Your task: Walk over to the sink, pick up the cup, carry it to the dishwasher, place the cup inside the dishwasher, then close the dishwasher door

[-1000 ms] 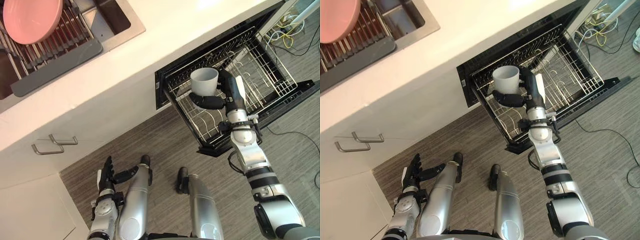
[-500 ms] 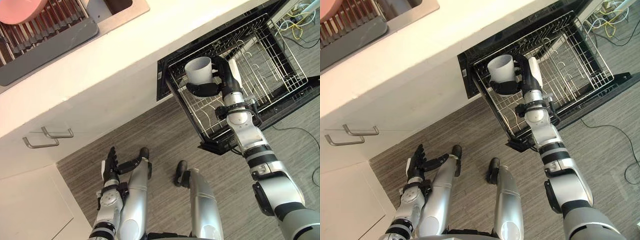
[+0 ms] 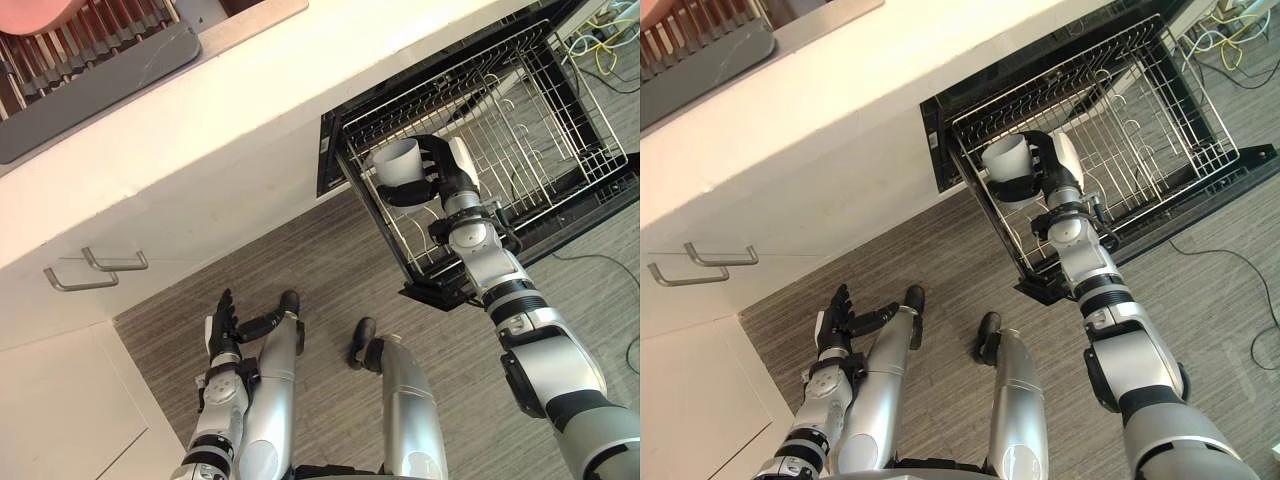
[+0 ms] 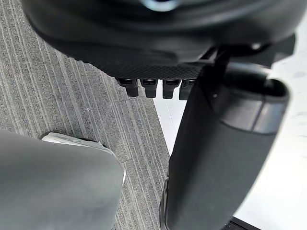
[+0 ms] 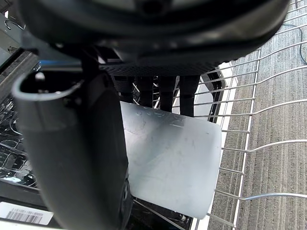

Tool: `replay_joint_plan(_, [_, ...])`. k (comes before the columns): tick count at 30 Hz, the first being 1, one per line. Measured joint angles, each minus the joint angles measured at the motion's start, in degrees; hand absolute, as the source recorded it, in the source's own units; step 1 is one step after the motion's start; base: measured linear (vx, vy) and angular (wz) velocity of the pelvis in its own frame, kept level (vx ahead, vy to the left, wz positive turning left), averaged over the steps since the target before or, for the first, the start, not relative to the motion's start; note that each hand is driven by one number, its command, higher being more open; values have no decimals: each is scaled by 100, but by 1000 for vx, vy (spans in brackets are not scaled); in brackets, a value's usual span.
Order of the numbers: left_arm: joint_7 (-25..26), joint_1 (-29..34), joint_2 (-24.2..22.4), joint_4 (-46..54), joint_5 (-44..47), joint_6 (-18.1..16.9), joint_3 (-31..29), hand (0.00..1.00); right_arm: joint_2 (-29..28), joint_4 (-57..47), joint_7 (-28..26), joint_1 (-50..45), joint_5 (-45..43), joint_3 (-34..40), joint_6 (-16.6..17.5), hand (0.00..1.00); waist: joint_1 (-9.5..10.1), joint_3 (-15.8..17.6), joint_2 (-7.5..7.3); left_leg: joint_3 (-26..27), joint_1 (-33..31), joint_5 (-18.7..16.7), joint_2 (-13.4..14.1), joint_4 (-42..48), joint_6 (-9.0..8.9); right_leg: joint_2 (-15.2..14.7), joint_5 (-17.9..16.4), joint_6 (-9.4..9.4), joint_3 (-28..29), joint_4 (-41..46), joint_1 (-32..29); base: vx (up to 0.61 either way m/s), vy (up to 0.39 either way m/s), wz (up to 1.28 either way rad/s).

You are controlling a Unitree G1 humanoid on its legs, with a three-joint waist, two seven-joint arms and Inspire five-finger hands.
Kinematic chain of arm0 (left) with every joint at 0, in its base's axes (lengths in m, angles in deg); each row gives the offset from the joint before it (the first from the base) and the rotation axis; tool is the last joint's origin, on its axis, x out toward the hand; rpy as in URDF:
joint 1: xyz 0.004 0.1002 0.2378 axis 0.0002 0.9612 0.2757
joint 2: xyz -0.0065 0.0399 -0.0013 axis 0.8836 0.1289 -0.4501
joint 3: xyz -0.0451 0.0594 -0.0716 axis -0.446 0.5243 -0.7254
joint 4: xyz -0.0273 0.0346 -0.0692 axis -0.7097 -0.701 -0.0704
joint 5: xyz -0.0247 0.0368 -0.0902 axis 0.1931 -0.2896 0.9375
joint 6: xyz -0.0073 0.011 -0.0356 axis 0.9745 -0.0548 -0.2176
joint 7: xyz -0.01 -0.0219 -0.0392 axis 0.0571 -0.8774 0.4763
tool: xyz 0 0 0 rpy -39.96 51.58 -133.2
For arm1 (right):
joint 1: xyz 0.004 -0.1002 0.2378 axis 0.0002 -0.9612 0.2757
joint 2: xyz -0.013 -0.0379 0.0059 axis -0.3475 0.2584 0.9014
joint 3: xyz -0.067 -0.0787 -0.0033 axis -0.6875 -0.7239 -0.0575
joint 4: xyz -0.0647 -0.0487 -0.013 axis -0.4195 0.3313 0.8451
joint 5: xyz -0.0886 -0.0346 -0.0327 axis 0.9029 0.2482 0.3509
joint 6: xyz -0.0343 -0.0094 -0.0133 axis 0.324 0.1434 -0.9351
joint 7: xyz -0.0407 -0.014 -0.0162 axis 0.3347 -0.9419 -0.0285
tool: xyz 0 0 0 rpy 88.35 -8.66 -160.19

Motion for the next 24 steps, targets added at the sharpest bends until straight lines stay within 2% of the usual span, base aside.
replay_joint_plan(1, [2,-22,1,-30,0,1,7,100,-7,11,18,2,10,1,2,100,0,0,0,1,2,2,-4,-5,0,-5,0,0,-4,0,0,0,-35,2])
replay_joint_plan(10, [37,-132,10,-176,-1,1,37,100,-285,536,139,72,204,83,-41,100,-2,-3,1,-5,23,48,-28,-60,-19,-37,9,-10,-30,-25,7,-11,-29,2])
replay_joint_plan(15, [43,-167,-8,-185,-1,2,48,100,-432,439,224,-83,198,214,-109,100,-13,-5,-1,7,124,48,-16,-63,-20,-37,16,-7,-50,-60,134,0,0,0])
replay_joint_plan(20, [63,-154,-35,-188,-1,47,63,100,-679,-533,354,-758,154,573,-175,100,-55,-14,-16,73,395,48,-2,-165,-19,-36,27,5,-25,-149,372,-3,-10,-2])
replay_joint_plan(24, [104,-82,-82,-188,-2,74,182,100,-997,-1688,507,-1514,158,729,-183,100,-99,-32,-47,169,902,117,-4,-524,-10,-28,102,29,59,-423,779,19,-30,-8])
